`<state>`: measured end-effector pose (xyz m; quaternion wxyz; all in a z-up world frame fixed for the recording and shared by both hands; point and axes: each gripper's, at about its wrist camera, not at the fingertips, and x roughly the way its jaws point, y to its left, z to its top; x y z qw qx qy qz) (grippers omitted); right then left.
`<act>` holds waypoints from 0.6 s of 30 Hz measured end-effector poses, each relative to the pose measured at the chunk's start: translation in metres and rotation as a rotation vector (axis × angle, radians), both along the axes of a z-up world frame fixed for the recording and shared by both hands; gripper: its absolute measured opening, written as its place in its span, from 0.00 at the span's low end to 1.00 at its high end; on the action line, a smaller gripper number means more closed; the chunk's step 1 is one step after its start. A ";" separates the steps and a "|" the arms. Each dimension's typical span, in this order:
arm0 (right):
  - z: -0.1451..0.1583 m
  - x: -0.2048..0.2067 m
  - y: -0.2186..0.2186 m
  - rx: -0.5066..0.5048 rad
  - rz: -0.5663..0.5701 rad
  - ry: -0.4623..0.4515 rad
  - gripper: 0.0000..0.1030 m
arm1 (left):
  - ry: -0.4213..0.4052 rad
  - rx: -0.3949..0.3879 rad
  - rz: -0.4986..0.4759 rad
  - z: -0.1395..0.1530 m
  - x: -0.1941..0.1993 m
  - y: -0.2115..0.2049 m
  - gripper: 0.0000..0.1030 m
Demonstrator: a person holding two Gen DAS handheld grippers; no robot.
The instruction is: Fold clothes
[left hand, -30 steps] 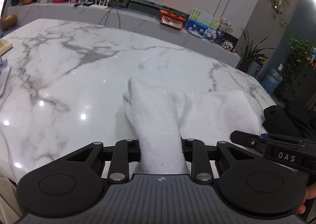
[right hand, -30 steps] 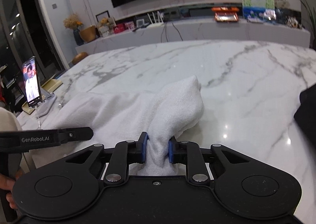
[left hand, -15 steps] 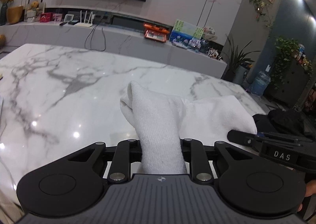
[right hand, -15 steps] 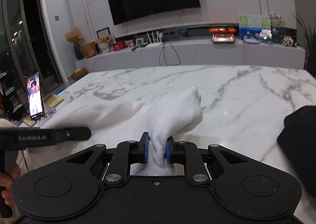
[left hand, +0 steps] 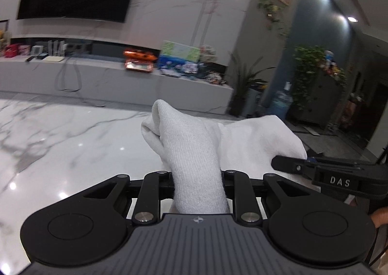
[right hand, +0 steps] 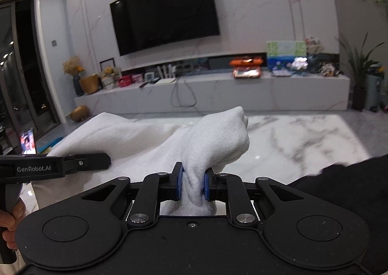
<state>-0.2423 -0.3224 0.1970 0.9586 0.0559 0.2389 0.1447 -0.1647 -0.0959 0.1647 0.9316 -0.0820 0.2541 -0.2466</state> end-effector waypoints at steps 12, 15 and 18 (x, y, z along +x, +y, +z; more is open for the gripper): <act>0.028 -0.006 -0.105 -0.061 -0.159 -0.020 0.14 | 0.029 -0.015 -0.182 0.011 0.028 -0.108 0.19; 0.023 -0.007 -0.128 -0.029 -0.199 -0.016 0.13 | 0.033 0.062 -0.252 0.007 0.035 -0.127 0.19; 0.019 -0.007 -0.134 -0.010 -0.205 -0.019 0.13 | 0.037 0.123 -0.302 0.006 0.041 -0.134 0.19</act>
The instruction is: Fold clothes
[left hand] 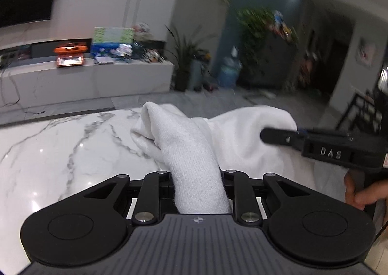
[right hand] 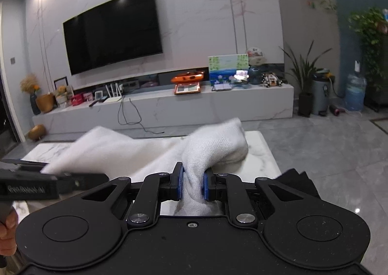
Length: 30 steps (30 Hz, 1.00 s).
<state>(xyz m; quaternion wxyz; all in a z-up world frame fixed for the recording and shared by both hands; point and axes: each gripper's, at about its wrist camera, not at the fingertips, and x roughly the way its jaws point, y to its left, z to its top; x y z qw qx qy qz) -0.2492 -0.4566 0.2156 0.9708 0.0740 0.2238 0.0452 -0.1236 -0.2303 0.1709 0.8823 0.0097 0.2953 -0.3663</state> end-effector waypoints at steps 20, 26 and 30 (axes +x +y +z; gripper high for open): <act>-0.017 0.020 -0.036 -0.063 -0.138 0.046 0.13 | 0.080 -0.024 -0.119 -0.023 0.028 -0.056 0.20; -0.037 0.030 -0.039 -0.102 -0.236 0.142 0.13 | 0.212 -0.023 -0.138 -0.046 0.043 -0.054 0.32; -0.052 0.034 -0.041 -0.136 -0.277 0.216 0.16 | 0.292 -0.019 -0.162 -0.056 0.047 -0.044 0.44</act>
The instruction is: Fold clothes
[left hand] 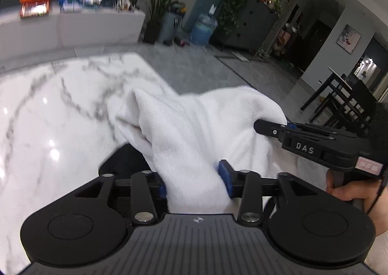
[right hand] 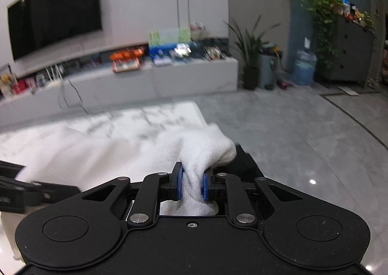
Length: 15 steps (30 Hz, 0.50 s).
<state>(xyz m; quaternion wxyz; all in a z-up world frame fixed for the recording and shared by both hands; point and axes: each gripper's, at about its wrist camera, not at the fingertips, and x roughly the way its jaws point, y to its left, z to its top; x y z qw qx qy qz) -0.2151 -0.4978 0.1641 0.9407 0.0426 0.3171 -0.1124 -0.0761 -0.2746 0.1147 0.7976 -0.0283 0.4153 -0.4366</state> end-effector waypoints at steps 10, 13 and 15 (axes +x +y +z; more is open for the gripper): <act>0.002 -0.021 -0.013 0.033 -0.092 -0.041 0.33 | 0.025 0.019 -0.071 0.002 -0.004 0.042 0.56; 0.011 -0.031 -0.006 -0.001 -0.062 -0.121 0.34 | -0.021 0.023 -0.085 0.018 -0.003 0.049 0.56; 0.015 -0.033 -0.001 -0.010 -0.016 -0.153 0.38 | -0.055 0.025 -0.101 0.028 -0.002 0.051 0.56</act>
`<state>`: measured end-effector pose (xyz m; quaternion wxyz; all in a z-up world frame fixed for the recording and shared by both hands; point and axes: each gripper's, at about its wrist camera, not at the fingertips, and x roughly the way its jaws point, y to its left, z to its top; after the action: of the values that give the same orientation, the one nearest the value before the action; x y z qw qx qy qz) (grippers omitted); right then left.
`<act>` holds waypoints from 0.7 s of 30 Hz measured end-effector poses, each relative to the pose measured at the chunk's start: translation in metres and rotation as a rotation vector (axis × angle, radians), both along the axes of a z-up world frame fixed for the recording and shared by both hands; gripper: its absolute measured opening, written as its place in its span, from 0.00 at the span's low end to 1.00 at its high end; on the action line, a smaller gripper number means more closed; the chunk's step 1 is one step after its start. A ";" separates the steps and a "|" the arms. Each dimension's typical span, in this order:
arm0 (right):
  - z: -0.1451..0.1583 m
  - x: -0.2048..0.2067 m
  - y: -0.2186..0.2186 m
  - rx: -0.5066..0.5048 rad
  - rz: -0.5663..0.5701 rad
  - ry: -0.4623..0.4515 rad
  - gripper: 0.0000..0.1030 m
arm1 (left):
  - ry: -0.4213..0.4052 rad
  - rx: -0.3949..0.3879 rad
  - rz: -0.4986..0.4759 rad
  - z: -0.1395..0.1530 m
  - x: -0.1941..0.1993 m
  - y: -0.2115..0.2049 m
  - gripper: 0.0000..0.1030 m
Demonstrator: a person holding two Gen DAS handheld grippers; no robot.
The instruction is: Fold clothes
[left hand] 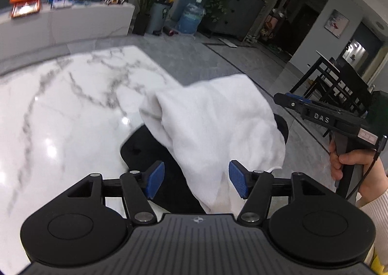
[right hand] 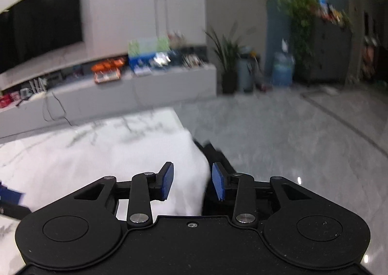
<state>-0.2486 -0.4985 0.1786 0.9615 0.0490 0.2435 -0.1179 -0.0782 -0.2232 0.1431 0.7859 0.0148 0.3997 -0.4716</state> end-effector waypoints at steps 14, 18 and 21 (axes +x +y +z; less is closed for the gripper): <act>-0.036 0.050 0.010 -0.020 0.124 0.074 0.45 | -0.154 -0.033 -0.096 -0.016 -0.003 -0.060 0.55; -0.056 0.057 0.005 -0.022 0.161 0.089 0.46 | -0.089 -0.037 -0.036 -0.045 0.007 -0.073 0.55; -0.066 0.060 -0.003 0.004 0.182 0.081 0.46 | -0.103 -0.029 0.004 -0.056 0.007 -0.073 0.55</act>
<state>-0.1889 -0.5019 0.1121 0.9575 0.0240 0.2858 -0.0314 -0.0716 -0.2957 0.0866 0.8065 0.0266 0.3518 -0.4745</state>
